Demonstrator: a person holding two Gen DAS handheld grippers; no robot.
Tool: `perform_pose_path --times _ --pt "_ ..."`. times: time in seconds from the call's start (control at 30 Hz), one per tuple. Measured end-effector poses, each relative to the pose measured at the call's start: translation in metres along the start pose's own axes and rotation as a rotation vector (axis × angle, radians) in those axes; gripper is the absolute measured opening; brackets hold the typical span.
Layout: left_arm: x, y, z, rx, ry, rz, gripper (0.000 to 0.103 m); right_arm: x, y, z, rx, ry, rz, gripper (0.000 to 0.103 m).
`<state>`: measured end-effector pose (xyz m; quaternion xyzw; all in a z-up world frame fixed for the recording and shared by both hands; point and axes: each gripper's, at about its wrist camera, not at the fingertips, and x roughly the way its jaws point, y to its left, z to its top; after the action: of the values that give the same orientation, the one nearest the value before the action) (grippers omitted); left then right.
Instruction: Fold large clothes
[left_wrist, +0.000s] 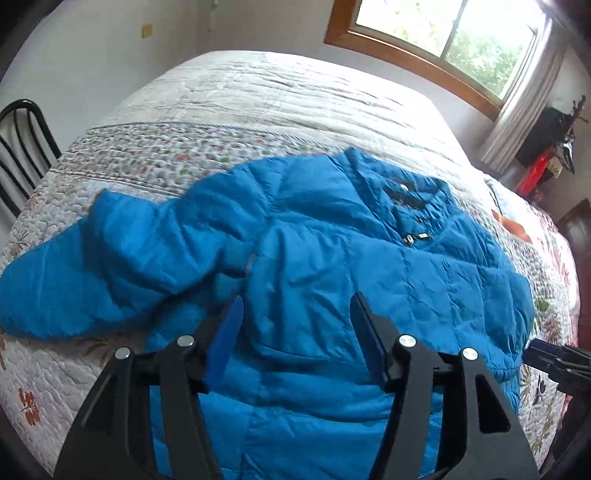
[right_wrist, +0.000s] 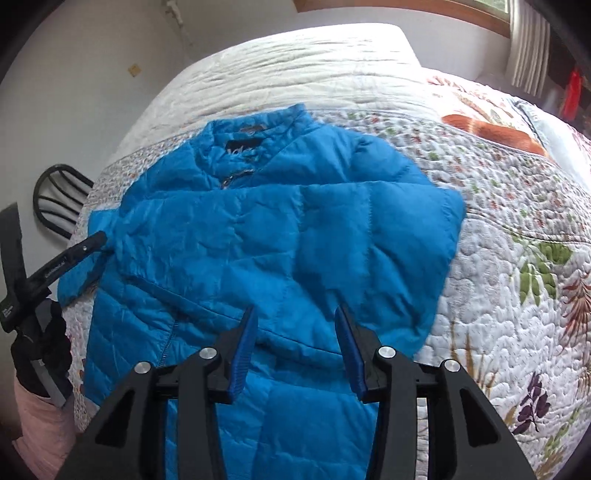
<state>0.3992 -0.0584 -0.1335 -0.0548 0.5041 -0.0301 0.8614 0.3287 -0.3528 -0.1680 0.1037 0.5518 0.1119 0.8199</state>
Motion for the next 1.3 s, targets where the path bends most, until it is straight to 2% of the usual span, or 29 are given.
perform_pose_path --times 0.07,0.13,0.23,0.3,0.43,0.67,0.77,0.87,0.93,1.03,1.1,1.2,1.3 --pt "0.014 -0.019 -0.008 0.038 0.025 0.007 0.06 0.017 0.01 0.001 -0.003 0.033 0.011 0.045" --pt "0.03 -0.028 -0.014 0.056 0.053 0.012 0.06 0.033 0.013 0.0 0.0 0.062 -0.015 0.044" --pt "0.056 -0.028 -0.024 0.072 0.12 0.033 0.059 0.055 0.011 -0.003 0.02 0.103 -0.032 0.044" --pt "0.068 -0.022 -0.03 0.06 0.146 0.007 0.06 0.063 0.006 -0.005 0.031 0.109 -0.025 0.043" --pt "0.072 -0.028 -0.037 0.12 0.134 0.04 0.06 0.069 0.001 -0.007 0.056 0.102 -0.014 0.043" --pt "0.073 -0.03 -0.04 0.133 0.112 0.061 0.06 0.068 0.006 -0.019 0.049 0.047 -0.045 0.043" --pt "0.072 -0.028 -0.036 0.113 0.121 0.054 0.06 0.068 0.006 -0.015 0.04 0.056 -0.052 0.043" --pt "0.061 -0.019 -0.032 0.076 0.135 0.01 0.059 0.056 0.009 -0.015 0.029 0.037 -0.036 0.045" --pt "0.042 -0.002 -0.03 0.031 0.104 -0.012 0.062 0.039 0.008 -0.02 0.029 0.002 -0.02 0.049" --pt "0.008 0.043 -0.033 -0.031 0.032 0.015 0.069 0.017 -0.004 -0.027 0.037 -0.028 -0.035 0.05" --pt "-0.008 0.084 -0.037 -0.089 0.006 0.071 0.069 0.008 -0.01 -0.027 0.051 -0.04 -0.041 0.05" --pt "-0.023 0.164 -0.047 -0.242 0.006 0.148 0.069 0.004 -0.014 -0.026 0.055 -0.042 -0.056 0.05" --pt "-0.035 0.242 -0.064 -0.38 0.011 0.272 0.068 0.003 -0.021 -0.027 0.058 -0.033 -0.071 0.05"
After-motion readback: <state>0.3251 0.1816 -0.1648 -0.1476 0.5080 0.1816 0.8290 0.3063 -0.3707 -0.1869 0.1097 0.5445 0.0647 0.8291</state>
